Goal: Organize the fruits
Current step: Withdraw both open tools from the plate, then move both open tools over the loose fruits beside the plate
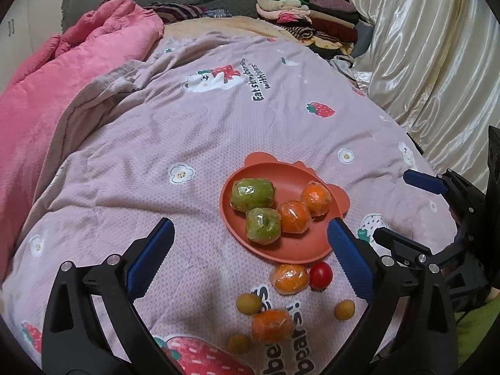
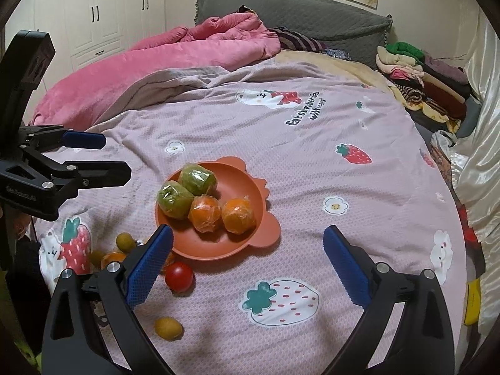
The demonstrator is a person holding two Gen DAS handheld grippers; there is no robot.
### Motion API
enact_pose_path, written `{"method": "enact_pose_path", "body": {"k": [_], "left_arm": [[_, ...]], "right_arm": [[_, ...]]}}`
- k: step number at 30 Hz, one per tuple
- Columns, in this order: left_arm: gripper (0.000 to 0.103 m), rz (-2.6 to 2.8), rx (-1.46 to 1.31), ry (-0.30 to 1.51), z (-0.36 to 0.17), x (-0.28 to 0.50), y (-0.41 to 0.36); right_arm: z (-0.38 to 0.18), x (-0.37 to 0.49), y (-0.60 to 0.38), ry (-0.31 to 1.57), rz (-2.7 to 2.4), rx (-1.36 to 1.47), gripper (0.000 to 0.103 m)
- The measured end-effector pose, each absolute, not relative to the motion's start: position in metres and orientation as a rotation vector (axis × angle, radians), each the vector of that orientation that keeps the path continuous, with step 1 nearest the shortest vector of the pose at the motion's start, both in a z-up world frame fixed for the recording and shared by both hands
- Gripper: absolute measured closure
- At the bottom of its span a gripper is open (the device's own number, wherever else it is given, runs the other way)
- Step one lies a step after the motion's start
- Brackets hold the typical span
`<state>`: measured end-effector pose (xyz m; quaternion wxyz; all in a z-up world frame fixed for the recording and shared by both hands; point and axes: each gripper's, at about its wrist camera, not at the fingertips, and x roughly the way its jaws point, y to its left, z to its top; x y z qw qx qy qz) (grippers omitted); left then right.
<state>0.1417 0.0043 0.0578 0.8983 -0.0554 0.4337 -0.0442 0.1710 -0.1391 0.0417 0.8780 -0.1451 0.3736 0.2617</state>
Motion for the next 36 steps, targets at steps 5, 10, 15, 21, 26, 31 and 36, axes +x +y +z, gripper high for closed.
{"method": "enact_pose_path", "body": {"k": [5,10,15,21,26,31,36], "left_arm": [[0.01,-0.09,-0.115,0.889,0.062,0.134,0.005],[0.01,-0.086,-0.114,0.88,0.064,0.126,0.006],[0.01,-0.088,-0.109,0.884,0.062,0.118,0.006],[0.01,-0.08,-0.108,0.891,0.057,0.107,0.007],[0.01,-0.077,-0.104,0.898,0.053,0.101,0.006],[0.01,-0.069,-0.103,0.902,0.05,0.095,0.006],[0.01,-0.065,-0.102,0.908,0.046,0.089,0.006]], "right_arm": [[0.044,0.166,-0.138,0.777,0.549,-0.305,0.006],[0.046,0.16,-0.139,0.775,0.55,-0.299,0.006],[0.047,0.15,-0.14,0.772,0.56,-0.295,0.006],[0.045,0.14,-0.139,0.779,0.57,-0.296,0.006],[0.043,0.134,-0.141,0.784,0.574,-0.293,0.006],[0.039,0.127,-0.143,0.792,0.576,-0.292,0.006],[0.035,0.122,-0.145,0.802,0.576,-0.288,0.006]]}}
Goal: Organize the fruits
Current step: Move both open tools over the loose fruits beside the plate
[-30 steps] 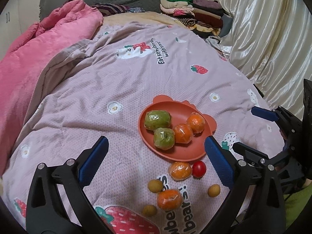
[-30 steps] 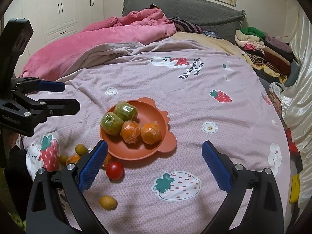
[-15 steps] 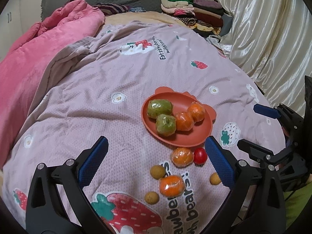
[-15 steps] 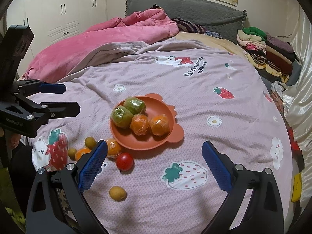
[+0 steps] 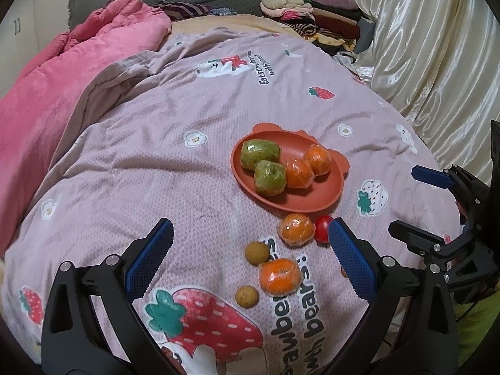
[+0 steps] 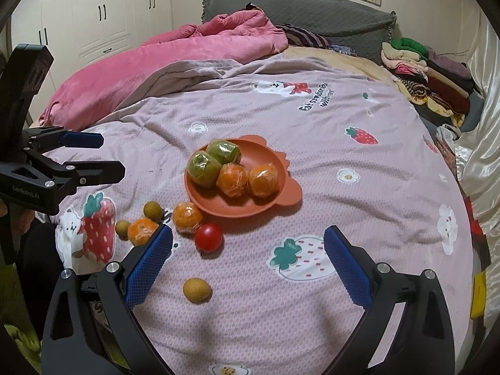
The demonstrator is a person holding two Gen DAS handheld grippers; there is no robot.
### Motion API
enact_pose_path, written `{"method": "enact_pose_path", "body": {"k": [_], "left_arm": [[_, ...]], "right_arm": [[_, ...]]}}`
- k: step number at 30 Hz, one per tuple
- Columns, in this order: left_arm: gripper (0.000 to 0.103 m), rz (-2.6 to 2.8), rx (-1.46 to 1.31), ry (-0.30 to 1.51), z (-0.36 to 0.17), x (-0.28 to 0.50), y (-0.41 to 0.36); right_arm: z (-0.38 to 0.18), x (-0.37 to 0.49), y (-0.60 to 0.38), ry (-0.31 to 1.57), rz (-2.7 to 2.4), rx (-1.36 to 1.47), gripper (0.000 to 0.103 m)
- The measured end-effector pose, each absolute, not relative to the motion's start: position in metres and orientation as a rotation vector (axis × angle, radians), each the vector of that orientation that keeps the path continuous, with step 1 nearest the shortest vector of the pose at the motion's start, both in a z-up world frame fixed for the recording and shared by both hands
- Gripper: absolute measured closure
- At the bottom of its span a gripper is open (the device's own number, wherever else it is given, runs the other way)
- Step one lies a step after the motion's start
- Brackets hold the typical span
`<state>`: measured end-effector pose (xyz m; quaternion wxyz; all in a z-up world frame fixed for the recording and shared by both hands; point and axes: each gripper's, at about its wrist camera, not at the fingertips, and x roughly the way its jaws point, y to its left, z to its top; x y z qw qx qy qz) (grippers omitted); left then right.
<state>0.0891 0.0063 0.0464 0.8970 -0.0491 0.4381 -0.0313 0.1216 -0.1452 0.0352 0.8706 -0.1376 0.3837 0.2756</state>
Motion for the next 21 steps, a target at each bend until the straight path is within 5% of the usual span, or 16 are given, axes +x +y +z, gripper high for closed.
{"method": "enact_pose_path", "body": {"k": [21], "left_arm": [[0.01,-0.059,-0.091,0.941,0.031,0.072,-0.001]], "right_arm": [[0.011,0.104,-0.145,0.857,0.607,-0.277,0.006]]}}
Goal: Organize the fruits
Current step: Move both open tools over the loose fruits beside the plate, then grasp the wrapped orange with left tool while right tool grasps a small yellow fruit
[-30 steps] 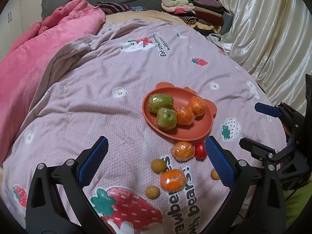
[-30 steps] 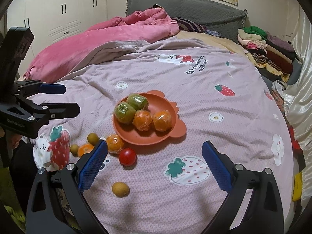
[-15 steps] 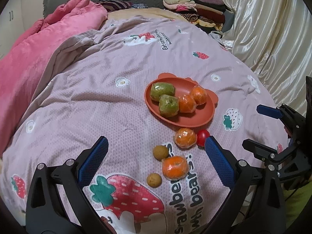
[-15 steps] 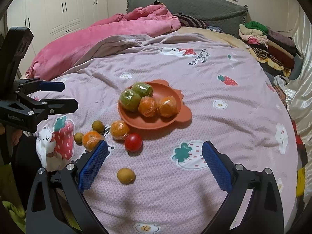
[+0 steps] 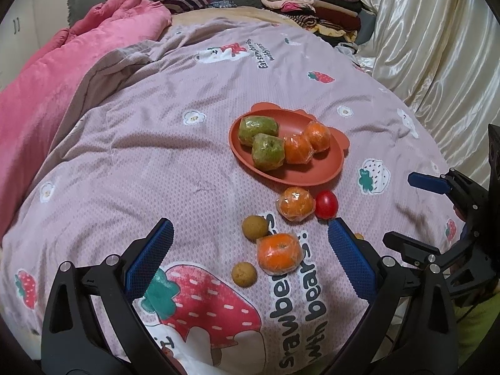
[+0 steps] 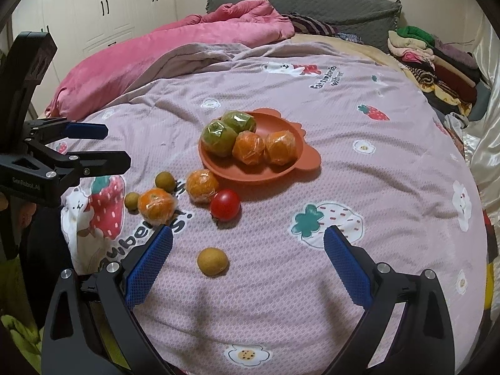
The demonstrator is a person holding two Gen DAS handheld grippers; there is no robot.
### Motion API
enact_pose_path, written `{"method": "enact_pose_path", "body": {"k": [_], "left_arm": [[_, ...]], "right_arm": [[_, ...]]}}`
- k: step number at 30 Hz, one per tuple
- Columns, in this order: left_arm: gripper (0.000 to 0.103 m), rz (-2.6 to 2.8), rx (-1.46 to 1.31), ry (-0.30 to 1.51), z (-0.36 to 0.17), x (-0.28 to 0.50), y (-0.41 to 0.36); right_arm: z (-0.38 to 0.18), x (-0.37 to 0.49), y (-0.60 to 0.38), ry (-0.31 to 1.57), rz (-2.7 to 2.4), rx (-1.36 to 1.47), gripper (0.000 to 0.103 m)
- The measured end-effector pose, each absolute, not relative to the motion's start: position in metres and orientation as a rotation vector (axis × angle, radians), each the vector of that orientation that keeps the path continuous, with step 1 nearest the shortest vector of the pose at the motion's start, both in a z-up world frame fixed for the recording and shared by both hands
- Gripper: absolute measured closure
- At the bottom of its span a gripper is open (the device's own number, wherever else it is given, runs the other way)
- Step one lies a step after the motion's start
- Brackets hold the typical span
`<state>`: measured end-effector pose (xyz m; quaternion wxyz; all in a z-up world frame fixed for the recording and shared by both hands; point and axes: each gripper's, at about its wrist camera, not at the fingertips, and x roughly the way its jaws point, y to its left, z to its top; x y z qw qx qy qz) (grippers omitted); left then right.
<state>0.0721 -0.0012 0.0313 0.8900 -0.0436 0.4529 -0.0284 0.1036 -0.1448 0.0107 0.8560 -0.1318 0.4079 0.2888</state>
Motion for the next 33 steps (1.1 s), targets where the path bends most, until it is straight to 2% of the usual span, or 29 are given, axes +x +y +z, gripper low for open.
{"method": "enact_pose_path", "body": {"k": [27,31,33], "left_arm": [[0.01,-0.097,-0.063,1.008,0.0,0.07,-0.018],[0.01,-0.116,-0.053,1.021,-0.006,0.071,-0.022],[0.01,-0.122,-0.053,1.027,-0.009,0.072,-0.022]], "right_arm": [[-0.015,0.094,-0.136,0.896,0.679,-0.294,0.008],[-0.02,0.093,-0.133,0.914,0.696,-0.308,0.022],[-0.023,0.093,-0.132,0.922,0.701,-0.314,0.025]]}}
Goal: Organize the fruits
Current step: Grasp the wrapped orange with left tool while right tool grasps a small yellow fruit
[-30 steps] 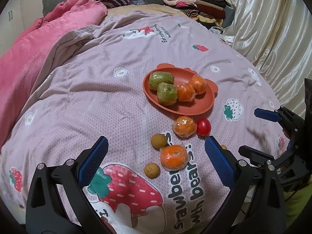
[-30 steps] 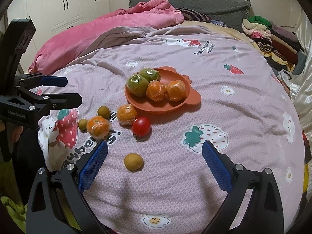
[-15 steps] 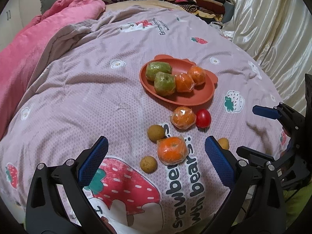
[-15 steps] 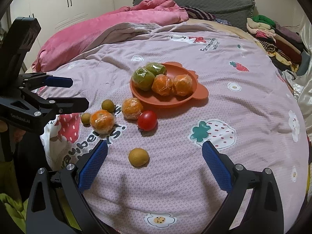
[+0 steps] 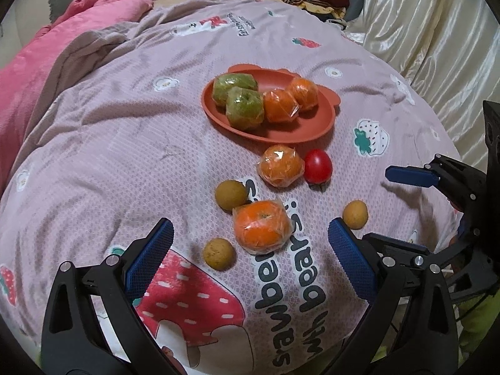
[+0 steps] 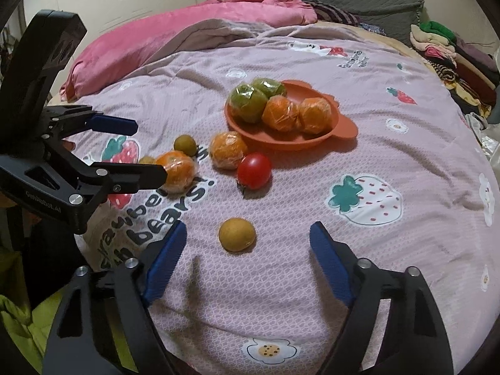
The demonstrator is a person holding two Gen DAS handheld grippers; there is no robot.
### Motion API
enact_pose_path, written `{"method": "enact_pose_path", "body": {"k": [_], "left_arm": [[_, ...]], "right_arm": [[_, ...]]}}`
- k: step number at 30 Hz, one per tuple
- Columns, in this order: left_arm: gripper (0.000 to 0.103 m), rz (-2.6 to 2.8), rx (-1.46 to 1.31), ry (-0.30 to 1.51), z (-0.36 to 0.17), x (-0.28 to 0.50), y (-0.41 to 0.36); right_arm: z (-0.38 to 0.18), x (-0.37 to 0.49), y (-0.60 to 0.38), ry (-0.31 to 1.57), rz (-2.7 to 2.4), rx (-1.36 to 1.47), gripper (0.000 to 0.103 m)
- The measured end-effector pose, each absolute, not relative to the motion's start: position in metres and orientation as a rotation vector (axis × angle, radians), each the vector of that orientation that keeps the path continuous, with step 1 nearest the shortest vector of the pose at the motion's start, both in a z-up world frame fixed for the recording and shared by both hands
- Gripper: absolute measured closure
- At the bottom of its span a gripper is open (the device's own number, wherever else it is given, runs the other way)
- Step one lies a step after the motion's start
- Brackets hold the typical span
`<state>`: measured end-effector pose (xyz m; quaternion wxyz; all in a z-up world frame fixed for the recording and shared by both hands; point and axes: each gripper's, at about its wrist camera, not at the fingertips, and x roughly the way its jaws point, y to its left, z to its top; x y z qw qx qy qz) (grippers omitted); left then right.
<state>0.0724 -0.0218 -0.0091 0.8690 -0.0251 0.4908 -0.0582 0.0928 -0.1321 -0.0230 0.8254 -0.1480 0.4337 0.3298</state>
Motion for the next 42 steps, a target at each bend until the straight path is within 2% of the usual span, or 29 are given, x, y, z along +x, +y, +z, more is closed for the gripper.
{"method": "enact_pose_path", "body": {"k": [3,5,9,13,31,33,42], "left_arm": [[0.013,-0.132,-0.06,1.034,-0.012,0.074,-0.021],[0.017,-0.135,-0.061,1.04,-0.014,0.076,-0.021],[0.024,-0.153,-0.068,1.054,-0.019,0.078,-0.021],[0.028,-0.161,-0.069,1.059,-0.021,0.079,-0.022],[0.054,-0.191,-0.064,1.087,-0.039,0.09,-0.027],[0.062,-0.206,-0.069,1.086,-0.039,0.09,-0.026],[0.065,-0.224,-0.097,1.068,-0.033,0.087,-0.023]], "right_arm": [[-0.027,0.093,-0.13,0.933,0.717,-0.319,0.036],[-0.029,0.093,-0.128,0.937,0.728,-0.329,0.047],[-0.034,0.094,-0.126,0.951,0.749,-0.328,0.06],[-0.041,0.095,-0.121,0.966,0.769,-0.338,0.076],[-0.039,0.099,-0.125,0.969,0.772,-0.317,0.076],[-0.039,0.099,-0.126,0.97,0.772,-0.316,0.076],[-0.031,0.102,-0.129,0.955,0.767,-0.299,0.076]]}}
